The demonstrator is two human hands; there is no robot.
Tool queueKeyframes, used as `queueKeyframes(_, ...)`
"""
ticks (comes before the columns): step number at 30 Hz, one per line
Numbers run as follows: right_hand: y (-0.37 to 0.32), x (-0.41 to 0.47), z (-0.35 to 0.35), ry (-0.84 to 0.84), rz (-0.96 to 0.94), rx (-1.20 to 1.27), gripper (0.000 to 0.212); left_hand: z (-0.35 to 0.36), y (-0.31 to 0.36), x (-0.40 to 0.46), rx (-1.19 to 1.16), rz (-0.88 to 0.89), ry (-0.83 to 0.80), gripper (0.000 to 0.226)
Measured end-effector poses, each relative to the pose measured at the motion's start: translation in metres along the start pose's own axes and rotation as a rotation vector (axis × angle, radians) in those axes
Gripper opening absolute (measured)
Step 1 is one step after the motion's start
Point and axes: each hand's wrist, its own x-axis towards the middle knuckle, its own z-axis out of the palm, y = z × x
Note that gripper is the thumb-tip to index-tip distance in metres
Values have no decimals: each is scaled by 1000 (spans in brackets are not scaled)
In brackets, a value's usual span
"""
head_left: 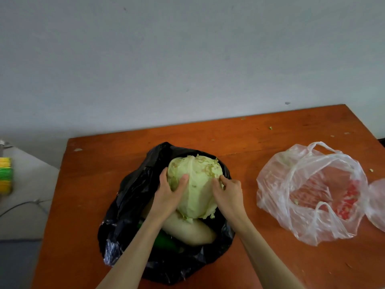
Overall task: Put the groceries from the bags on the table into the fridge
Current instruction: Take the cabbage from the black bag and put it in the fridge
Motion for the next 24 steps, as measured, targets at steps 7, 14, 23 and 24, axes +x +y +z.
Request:
queueKeyframes(7,4,-1,-14,-77,78,44,80,-4,3,12,-126,-117,-126,109)
queueKeyframes(14,8,1,-9,-130,171,318,122,-3,4,16,-273,-204,-218,133)
queueKeyframes(23,13,-8,-14,-169,203,530,116,21,1,-7,-181,-55,-37,109)
queueKeyframes(24,16,-11,-16,-188,186,567,115,22,0,-12,-186,-34,-28,111)
